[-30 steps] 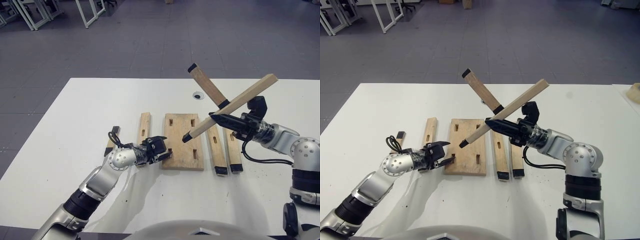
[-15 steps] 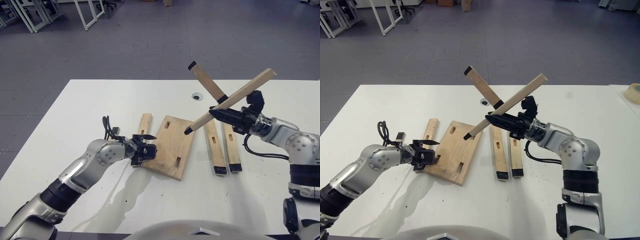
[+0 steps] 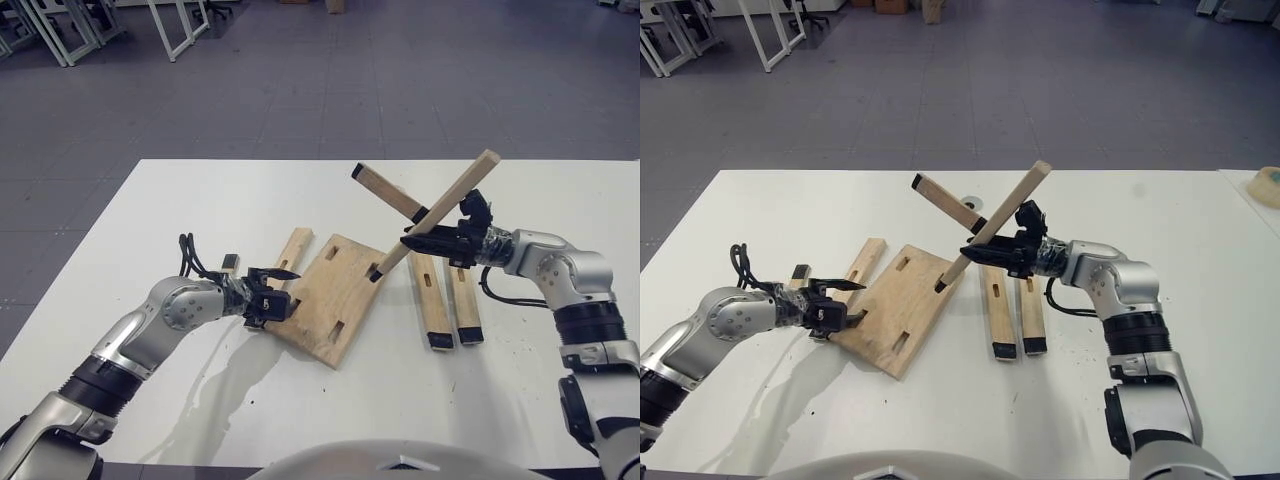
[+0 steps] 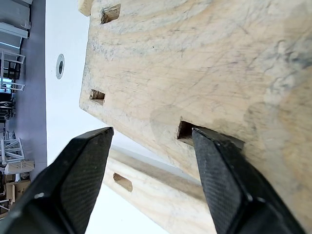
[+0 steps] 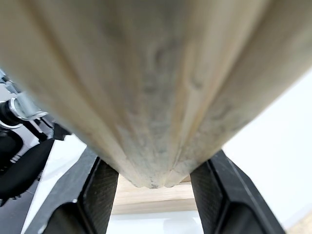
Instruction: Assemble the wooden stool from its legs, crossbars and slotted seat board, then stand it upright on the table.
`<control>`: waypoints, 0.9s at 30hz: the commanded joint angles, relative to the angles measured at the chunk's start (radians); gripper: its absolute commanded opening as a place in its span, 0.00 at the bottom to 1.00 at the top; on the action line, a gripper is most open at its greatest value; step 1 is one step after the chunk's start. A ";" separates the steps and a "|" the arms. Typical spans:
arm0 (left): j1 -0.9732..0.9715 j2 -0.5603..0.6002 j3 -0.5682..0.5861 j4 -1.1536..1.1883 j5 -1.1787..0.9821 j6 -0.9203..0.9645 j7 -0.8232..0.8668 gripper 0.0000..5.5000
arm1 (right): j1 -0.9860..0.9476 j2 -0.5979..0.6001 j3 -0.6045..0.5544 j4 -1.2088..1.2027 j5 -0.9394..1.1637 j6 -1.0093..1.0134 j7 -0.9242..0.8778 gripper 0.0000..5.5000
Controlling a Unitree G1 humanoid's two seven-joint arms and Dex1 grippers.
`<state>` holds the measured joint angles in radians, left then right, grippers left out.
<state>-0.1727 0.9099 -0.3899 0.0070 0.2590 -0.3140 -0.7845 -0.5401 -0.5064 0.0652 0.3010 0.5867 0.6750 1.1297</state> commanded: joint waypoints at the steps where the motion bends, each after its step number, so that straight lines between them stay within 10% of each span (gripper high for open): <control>1: 0.043 -0.006 -0.040 0.073 0.077 0.016 -0.027 0.54 | -0.067 0.043 0.016 0.087 -0.054 -0.046 0.000 0.37; 27: 0.064 -0.101 -0.050 -0.033 0.104 0.095 -0.014 0.54 | 0.016 0.133 0.220 0.136 -0.431 -0.234 -0.244 0.37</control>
<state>-0.1571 0.8395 -0.3800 -0.0493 0.3304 -0.2337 -0.7610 -0.5811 -0.3827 0.2372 0.3822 0.2582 0.3697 0.9718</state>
